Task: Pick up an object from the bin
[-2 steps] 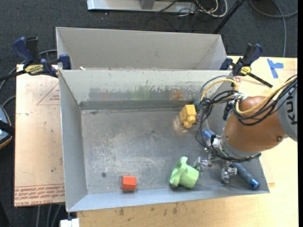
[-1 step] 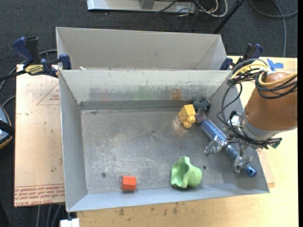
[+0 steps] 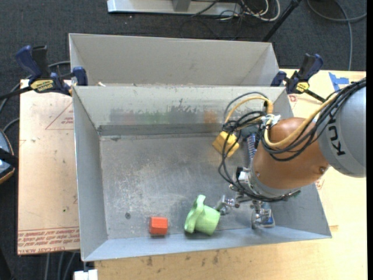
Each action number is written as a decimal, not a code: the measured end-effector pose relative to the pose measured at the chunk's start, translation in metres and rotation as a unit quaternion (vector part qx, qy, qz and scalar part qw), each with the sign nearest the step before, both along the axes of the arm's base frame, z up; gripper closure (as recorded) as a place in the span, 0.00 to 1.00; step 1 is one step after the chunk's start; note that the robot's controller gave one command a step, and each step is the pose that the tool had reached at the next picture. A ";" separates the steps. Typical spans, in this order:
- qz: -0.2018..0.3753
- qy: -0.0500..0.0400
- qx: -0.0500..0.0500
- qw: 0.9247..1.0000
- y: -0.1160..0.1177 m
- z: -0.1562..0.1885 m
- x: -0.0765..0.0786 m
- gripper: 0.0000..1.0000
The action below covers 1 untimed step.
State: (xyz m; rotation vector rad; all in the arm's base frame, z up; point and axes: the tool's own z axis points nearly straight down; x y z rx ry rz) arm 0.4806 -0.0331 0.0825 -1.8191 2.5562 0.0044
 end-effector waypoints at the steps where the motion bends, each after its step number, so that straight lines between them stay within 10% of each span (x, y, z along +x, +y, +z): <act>1: -0.118 0.000 -0.001 0.993 -0.032 0.026 0.006 0.00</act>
Offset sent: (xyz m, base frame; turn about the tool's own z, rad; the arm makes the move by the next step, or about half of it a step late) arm 0.0049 -0.0331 0.0261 0.2361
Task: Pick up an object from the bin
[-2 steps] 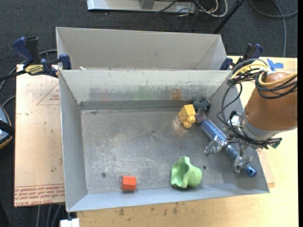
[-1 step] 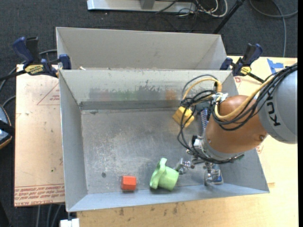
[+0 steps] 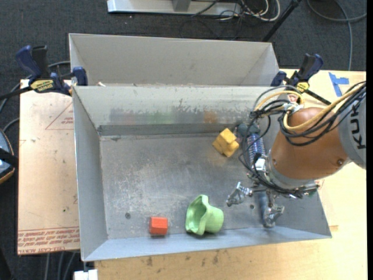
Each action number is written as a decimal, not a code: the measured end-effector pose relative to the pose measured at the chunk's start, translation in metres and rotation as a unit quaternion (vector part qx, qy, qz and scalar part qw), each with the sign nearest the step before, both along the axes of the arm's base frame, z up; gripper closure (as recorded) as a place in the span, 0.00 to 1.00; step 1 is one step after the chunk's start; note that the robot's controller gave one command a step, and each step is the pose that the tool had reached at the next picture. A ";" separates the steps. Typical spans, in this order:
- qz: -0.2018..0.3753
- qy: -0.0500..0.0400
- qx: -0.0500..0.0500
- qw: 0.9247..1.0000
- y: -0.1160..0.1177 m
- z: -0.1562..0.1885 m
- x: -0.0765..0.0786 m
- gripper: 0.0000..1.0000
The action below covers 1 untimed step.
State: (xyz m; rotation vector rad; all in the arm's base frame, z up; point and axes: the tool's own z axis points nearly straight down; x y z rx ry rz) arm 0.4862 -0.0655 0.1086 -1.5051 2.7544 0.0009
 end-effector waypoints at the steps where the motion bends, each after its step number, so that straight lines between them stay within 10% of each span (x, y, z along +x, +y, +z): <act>1: 0.123 -0.001 -0.001 0.992 -0.039 0.004 0.059 0.00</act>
Offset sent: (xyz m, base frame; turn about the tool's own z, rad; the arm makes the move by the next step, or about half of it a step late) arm 0.0572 -0.0380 0.0035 -0.2524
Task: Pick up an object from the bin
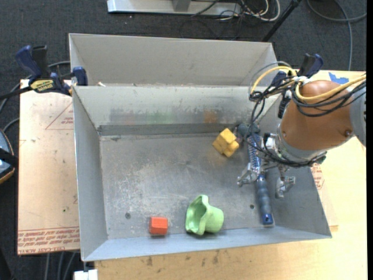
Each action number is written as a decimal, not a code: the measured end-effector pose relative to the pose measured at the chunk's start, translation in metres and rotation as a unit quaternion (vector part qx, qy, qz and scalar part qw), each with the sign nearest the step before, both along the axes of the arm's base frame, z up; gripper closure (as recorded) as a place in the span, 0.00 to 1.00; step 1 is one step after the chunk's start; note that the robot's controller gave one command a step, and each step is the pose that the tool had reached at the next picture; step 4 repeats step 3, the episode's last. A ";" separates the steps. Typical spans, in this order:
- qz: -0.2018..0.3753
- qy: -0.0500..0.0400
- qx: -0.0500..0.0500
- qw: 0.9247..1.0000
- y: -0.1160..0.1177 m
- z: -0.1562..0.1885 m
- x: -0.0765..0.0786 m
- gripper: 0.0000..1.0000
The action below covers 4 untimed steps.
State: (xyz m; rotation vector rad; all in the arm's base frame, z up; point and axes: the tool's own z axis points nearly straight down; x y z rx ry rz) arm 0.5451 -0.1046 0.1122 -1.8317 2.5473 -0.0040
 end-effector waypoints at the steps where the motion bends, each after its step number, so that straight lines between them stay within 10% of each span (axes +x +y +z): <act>1: 0.192 -0.001 0.014 0.981 -0.009 -0.031 0.016 0.00; 2: 0.191 0.000 0.005 0.982 -0.021 -0.032 0.015 1.00; 3: 0.170 -0.002 -0.001 0.986 -0.014 0.153 0.015 1.00; 4: 0.170 -0.002 -0.001 0.986 -0.014 0.153 0.015 1.00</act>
Offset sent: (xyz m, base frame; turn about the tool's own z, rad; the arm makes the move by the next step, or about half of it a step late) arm 0.0141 -0.0278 -0.0324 -0.3862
